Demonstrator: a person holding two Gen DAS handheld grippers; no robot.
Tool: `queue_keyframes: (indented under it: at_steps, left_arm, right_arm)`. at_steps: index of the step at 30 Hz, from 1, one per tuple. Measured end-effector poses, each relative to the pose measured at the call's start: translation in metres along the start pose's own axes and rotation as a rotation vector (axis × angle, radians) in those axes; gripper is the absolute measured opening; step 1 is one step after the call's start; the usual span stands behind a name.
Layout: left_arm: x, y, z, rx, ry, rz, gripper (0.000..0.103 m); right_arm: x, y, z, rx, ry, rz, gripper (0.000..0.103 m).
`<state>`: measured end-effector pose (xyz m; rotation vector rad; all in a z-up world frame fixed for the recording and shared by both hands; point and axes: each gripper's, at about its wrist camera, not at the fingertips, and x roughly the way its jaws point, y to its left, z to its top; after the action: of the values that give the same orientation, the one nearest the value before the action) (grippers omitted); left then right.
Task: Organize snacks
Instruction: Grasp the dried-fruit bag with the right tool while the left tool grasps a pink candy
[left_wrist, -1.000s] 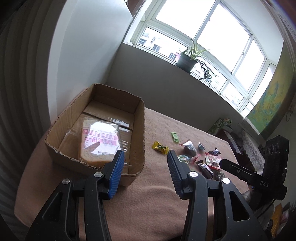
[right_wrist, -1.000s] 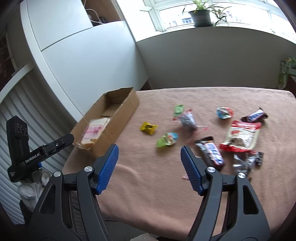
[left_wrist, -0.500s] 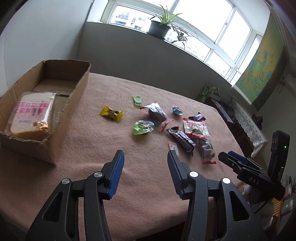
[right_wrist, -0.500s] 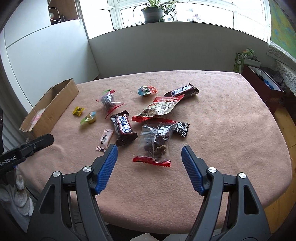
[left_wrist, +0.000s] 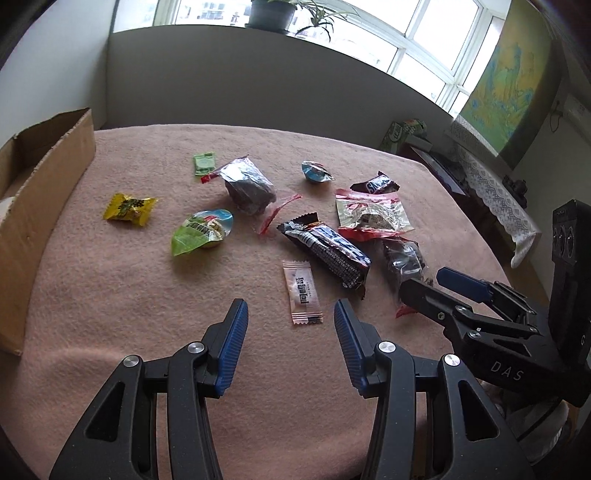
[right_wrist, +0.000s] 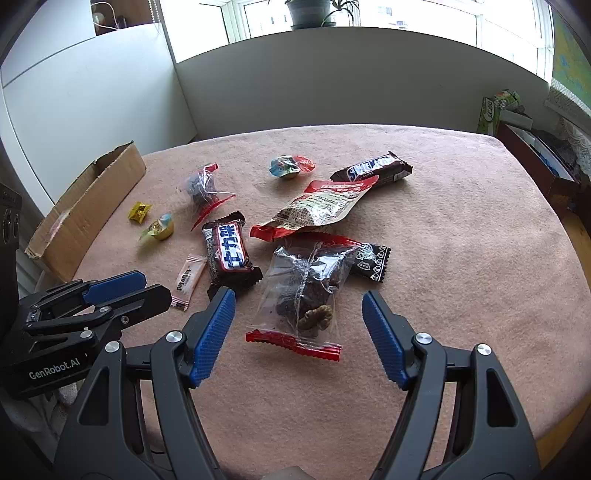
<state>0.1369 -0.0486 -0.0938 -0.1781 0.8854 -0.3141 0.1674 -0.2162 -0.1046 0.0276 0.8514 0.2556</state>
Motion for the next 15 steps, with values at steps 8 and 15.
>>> queue_keyframes:
  at_steps: [8, 15]
  left_arm:
    - [0.014, -0.004, 0.004, 0.024, 0.021, 0.007, 0.047]
    - [0.022, -0.011, 0.006, 0.062, 0.024, 0.029, 0.046]
  right_arm:
    - [0.012, -0.005, 0.003, -0.01, 0.023, -0.002, 0.074]
    - [0.019, -0.008, 0.006, -0.015, 0.032, -0.005, 0.069]
